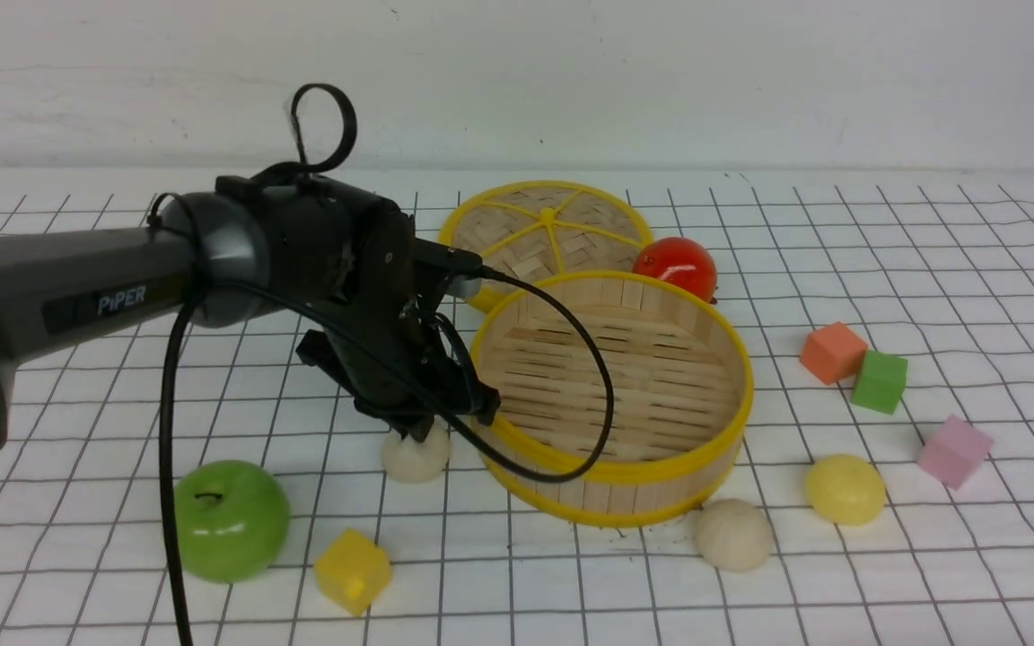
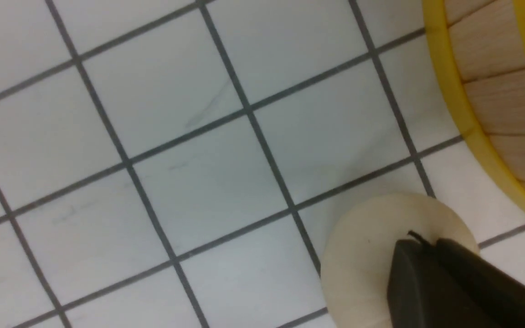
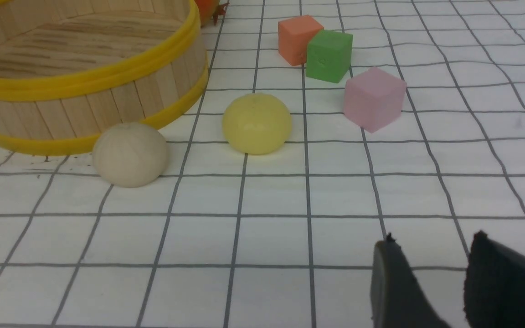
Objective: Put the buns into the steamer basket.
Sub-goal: Use the left arm to grab a steamed stuffed bun, then use the left arm to put the steamed stuffed bun into the steamer
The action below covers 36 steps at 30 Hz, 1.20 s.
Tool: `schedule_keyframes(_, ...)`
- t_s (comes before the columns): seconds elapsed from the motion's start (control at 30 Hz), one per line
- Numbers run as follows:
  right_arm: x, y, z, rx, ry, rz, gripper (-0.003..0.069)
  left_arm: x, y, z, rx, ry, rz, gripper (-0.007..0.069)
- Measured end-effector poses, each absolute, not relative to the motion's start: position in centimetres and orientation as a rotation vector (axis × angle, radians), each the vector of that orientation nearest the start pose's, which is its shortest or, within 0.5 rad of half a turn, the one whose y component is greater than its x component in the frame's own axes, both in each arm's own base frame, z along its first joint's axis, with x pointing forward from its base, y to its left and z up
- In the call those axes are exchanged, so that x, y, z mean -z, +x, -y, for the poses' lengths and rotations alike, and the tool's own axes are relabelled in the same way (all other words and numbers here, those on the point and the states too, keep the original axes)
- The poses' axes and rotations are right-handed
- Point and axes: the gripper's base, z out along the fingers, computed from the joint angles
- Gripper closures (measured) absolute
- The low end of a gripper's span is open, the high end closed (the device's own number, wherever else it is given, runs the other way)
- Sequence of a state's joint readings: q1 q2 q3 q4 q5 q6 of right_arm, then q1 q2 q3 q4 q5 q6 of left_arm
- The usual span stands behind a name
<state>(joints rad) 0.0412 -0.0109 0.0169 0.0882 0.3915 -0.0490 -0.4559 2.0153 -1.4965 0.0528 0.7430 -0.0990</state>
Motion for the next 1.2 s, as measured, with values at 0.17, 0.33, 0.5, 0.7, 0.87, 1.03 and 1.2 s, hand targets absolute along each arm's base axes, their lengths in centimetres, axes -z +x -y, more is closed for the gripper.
schedule_keyframes(0.17,-17.3,5.2,-0.5,-0.082,-0.031,-1.88,0.0419,-20.5,38.3,18.5,0.1,0.525,-2.682,0.0638)
schedule_keyframes(0.33,-17.3,5.2,-0.5,-0.082,-0.031,-1.88,0.0419,-26.0,36.5,19.3,0.153,0.553,-2.553,0.0638)
schedule_keyframes(0.5,-17.3,5.2,-0.5,-0.082,-0.031,-1.88,0.0419,-30.5,35.3,22.5,0.267,0.656,-2.346,0.0638)
schedule_keyframes(0.7,-17.3,5.2,-0.5,-0.082,-0.031,-1.88,0.0419,-27.6,38.0,24.6,0.283,0.672,-2.332,0.0638)
schedule_keyframes(0.87,-17.3,5.2,-0.5,-0.082,-0.031,-1.88,0.0419,-21.6,41.1,25.1,0.209,0.682,-2.417,0.0589)
schedule_keyframes(1.03,-17.3,5.2,-0.5,-0.082,-0.031,-1.88,0.0419,-21.1,41.8,25.2,0.189,0.675,-2.427,0.0414)
schedule_keyframes(1.2,-17.3,5.2,-0.5,-0.082,-0.031,-1.88,0.0419,-23.9,41.1,24.8,0.212,0.582,-2.508,0.0191)
